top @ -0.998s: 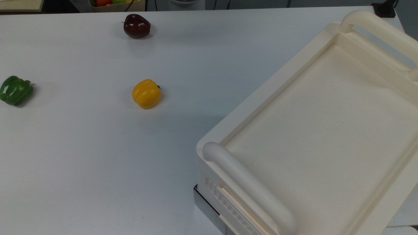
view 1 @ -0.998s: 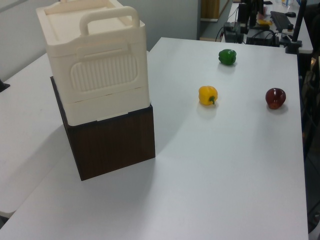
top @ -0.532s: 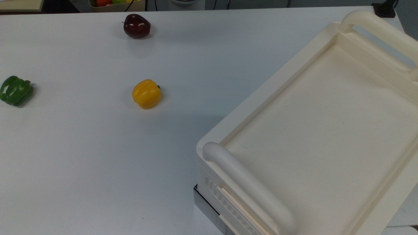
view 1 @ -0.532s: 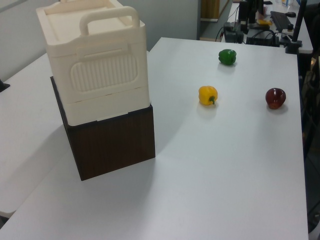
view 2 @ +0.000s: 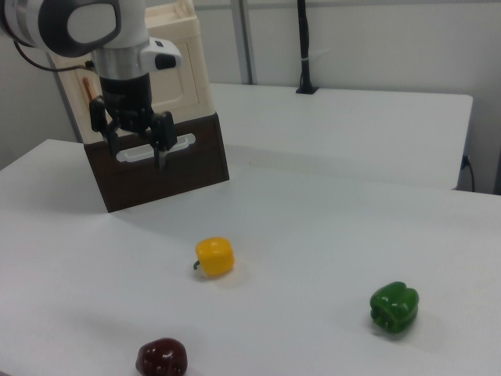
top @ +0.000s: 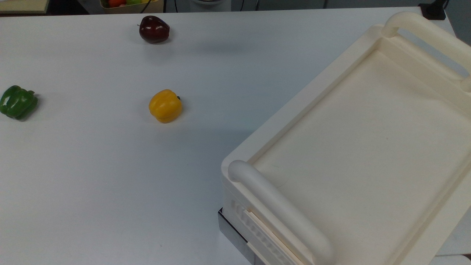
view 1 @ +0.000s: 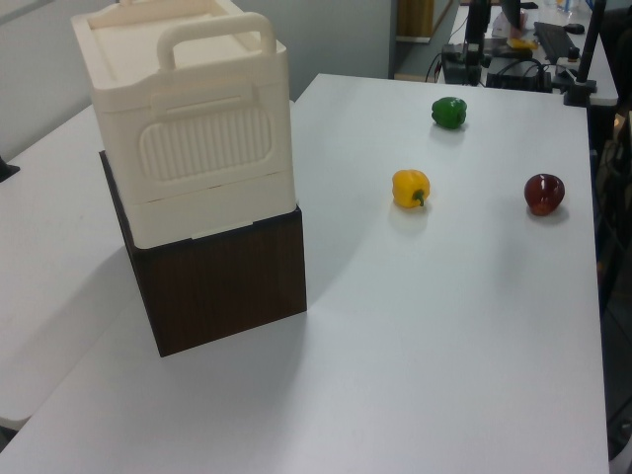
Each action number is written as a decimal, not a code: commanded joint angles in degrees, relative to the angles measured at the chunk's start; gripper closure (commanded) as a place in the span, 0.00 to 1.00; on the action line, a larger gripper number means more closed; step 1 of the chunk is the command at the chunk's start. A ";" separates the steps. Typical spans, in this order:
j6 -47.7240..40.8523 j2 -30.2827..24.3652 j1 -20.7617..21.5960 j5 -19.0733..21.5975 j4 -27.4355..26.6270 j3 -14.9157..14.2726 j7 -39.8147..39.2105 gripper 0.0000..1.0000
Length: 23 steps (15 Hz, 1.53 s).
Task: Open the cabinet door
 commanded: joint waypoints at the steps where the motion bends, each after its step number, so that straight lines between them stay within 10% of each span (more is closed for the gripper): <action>1: 6.26 1.74 3.78 2.44 1.12 0.41 -2.95 0.00; 18: 31.50 14.22 22.42 1.65 11.49 0.32 -3.22 0.05; 23: 38.18 17.73 25.85 1.21 11.40 0.23 -3.13 0.58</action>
